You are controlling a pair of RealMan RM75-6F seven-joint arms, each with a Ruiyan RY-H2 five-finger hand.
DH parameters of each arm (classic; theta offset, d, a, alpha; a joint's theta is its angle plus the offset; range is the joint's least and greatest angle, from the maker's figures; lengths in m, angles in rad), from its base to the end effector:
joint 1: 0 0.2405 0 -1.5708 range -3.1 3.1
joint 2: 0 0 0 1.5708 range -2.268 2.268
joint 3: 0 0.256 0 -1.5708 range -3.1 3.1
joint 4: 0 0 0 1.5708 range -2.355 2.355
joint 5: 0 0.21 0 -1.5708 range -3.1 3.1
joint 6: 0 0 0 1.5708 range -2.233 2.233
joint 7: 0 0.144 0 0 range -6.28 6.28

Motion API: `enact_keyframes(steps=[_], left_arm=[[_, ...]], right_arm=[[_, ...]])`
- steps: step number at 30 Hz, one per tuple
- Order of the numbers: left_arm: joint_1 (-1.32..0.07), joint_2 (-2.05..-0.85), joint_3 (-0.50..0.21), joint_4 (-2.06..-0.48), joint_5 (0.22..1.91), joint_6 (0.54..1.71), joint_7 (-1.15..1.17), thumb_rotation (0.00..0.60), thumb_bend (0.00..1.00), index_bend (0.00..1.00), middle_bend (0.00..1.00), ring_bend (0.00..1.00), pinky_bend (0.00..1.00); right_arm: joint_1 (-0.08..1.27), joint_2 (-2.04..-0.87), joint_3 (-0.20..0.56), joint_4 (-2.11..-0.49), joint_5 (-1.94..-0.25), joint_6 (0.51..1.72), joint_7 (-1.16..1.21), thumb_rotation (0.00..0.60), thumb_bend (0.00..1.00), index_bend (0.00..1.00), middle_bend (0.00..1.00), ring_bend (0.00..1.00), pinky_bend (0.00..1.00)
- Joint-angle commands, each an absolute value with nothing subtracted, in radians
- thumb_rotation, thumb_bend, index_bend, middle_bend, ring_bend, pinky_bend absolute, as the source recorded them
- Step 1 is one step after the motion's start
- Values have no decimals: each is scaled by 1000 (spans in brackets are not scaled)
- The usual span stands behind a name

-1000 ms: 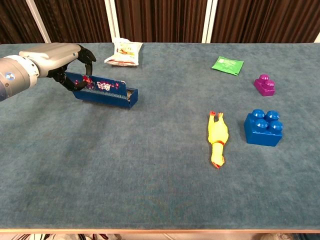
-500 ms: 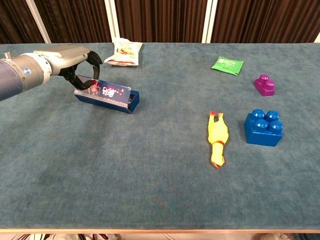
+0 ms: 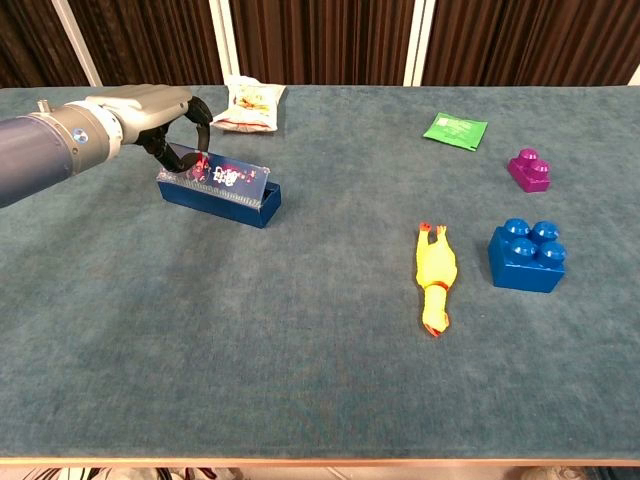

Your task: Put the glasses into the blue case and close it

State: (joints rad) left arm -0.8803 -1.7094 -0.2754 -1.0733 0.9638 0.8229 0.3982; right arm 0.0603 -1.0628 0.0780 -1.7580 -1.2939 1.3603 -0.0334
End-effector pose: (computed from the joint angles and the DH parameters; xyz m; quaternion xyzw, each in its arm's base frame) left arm -0.1541 0.4208 -0.0297 -0.7248 -0.3620 -0.3224 0.4895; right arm -0.3205 -0.1736 0.1592 0.5360 -0.4872 0.3367 0.6017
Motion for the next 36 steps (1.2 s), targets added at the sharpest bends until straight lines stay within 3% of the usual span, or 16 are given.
enact_keyframes(steps=[1, 19, 28, 31, 36], left_arm=[[-899, -1729, -283, -1039, 955, 810, 398, 600, 471, 516, 133, 0, 0], [-957, -1807, -294, -903, 914, 765, 413, 600, 470, 495, 133, 0, 0], [-974, -1844, -295, -847, 895, 752, 432, 600, 469, 114, 98, 0, 0], [-977, -1849, -300, -840, 880, 753, 446, 600, 462, 41, 78, 0, 0], [-979, -1833, -310, -859, 891, 800, 461, 600, 418, 26, 72, 0, 0]], right_arm=[[60, -1063, 78, -1758, -1293, 1360, -34, 600, 193, 0, 0, 122, 272], [61, -1061, 76, -1761, -1291, 1356, -35, 600, 194, 0, 0, 122, 273], [61, -1060, 77, -1761, -1289, 1354, -32, 600, 194, 0, 0, 122, 273], [61, -1059, 76, -1761, -1290, 1354, -32, 600, 194, 0, 0, 122, 272], [61, -1059, 77, -1760, -1289, 1354, -30, 600, 193, 0, 0, 122, 272]])
